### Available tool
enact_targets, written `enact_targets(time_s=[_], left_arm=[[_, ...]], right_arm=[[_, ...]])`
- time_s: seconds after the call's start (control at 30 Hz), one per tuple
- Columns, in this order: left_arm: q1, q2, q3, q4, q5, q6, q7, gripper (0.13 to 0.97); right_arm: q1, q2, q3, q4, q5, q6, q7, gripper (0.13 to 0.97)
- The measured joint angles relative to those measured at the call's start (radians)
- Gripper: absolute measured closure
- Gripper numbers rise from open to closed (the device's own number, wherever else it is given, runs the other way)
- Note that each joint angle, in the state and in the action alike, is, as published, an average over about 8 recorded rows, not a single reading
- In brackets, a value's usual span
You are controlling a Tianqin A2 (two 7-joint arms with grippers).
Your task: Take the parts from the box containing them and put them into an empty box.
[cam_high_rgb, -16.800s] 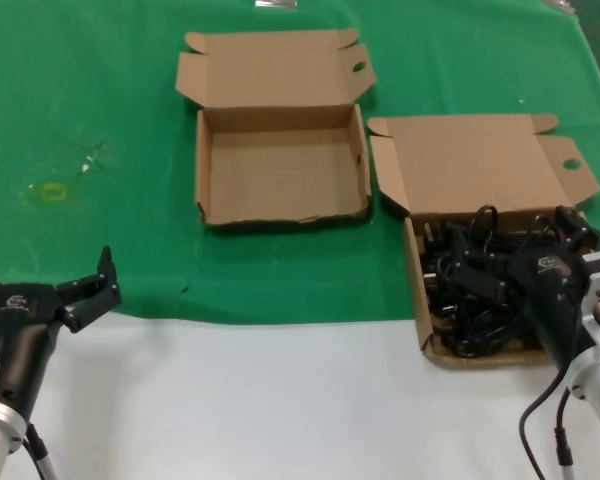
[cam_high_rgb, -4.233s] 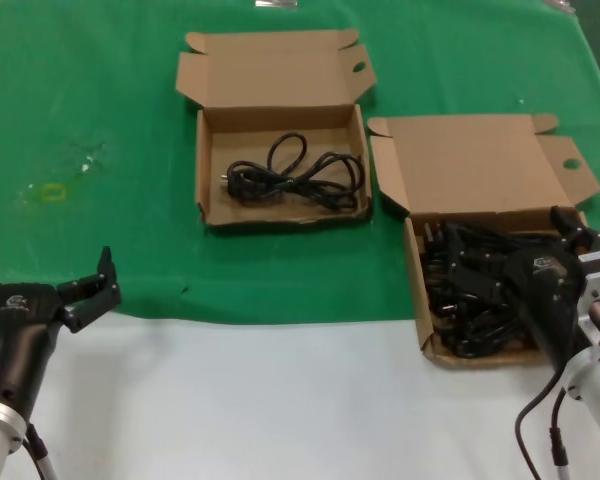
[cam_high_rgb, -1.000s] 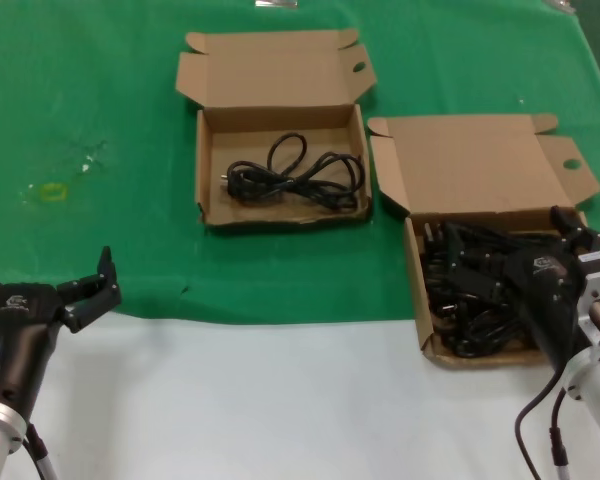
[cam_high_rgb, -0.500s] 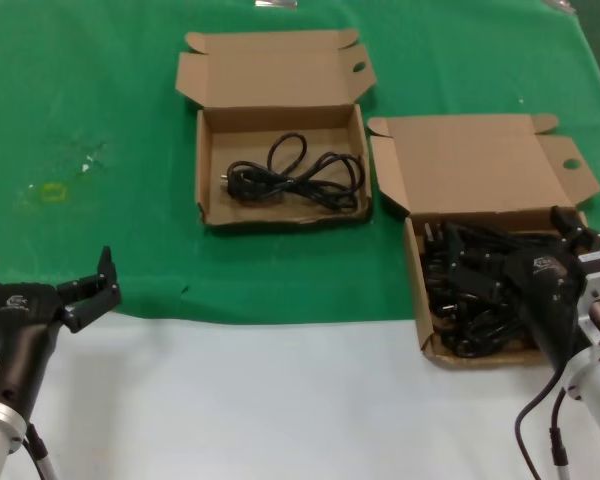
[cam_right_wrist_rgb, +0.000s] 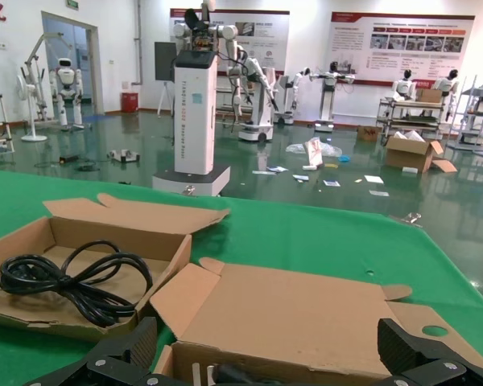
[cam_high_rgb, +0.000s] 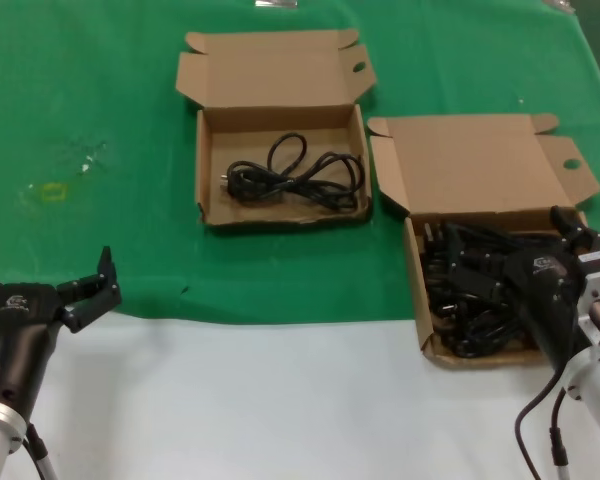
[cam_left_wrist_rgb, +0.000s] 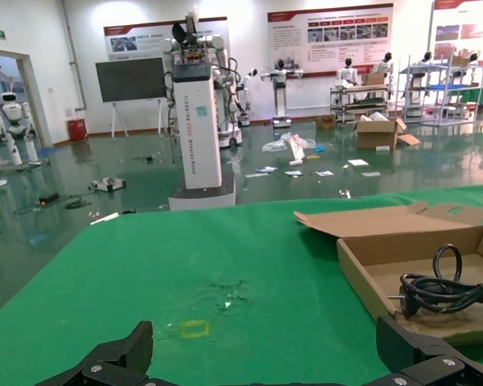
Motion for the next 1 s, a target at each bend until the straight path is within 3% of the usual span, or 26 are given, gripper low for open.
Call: enact_targets(time_s=[1.0], left_arm=[[0.000,0.000,0.000,0.000,0.000,0.000,0.000,0.132]], right_arm=[[0.000,0.000,0.000,0.000,0.000,0.000,0.000,0.129]])
